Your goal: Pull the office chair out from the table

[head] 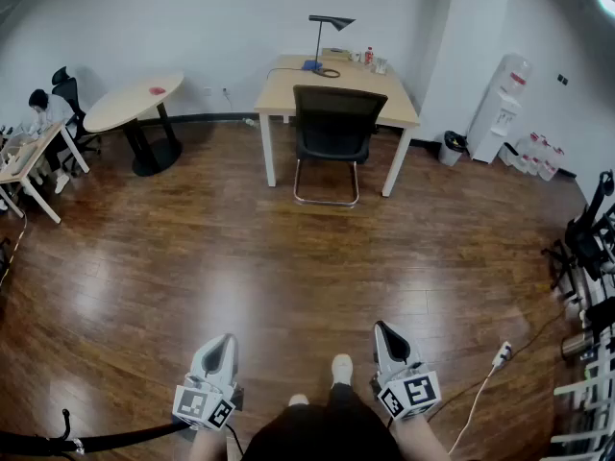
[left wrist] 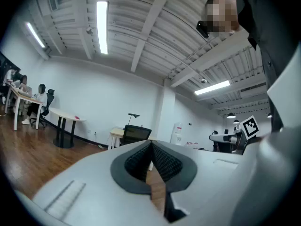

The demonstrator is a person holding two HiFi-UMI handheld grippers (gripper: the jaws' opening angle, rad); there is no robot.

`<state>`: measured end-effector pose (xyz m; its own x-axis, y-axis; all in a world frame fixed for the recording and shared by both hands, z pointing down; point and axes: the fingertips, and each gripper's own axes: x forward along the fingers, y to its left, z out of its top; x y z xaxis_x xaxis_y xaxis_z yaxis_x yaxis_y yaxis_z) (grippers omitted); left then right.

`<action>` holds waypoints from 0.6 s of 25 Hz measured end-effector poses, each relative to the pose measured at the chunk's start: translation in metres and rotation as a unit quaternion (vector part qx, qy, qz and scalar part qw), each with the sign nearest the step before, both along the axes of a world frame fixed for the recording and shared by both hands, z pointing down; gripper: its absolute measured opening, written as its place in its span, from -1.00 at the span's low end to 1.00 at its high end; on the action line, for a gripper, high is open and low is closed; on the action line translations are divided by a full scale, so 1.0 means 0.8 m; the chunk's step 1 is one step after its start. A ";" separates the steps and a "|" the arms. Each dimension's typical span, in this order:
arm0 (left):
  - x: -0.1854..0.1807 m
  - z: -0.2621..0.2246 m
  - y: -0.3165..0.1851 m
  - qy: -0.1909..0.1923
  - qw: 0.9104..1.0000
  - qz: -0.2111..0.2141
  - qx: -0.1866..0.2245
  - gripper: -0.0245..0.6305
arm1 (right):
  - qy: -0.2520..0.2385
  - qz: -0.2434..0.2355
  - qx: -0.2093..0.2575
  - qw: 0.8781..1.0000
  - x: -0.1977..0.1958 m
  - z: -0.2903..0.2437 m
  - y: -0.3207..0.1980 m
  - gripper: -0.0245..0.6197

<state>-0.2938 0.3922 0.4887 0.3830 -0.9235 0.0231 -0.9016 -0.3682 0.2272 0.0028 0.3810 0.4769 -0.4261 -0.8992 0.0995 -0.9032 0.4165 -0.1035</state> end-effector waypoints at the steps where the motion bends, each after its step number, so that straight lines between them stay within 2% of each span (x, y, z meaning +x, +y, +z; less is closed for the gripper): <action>1: 0.000 0.006 -0.007 -0.002 1.000 -0.001 -0.005 -0.92 | -0.005 0.002 0.002 1.000 0.001 0.002 -0.007 -0.89; 6: 0.020 0.007 -0.056 -0.013 1.000 0.005 0.002 -0.92 | -0.014 -0.001 0.010 1.000 0.020 0.012 -0.056 -0.89; 15: 0.089 -0.021 -0.195 -0.019 0.999 -0.005 0.029 -0.92 | -0.013 -0.015 0.032 0.999 0.090 0.005 -0.200 -0.89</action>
<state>-0.2222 0.2361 0.4716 0.3732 -0.9276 -0.0161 -0.9130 -0.3703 0.1710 0.0749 0.2211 0.4809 -0.4549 -0.8900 0.0304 -0.8875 0.4503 -0.0978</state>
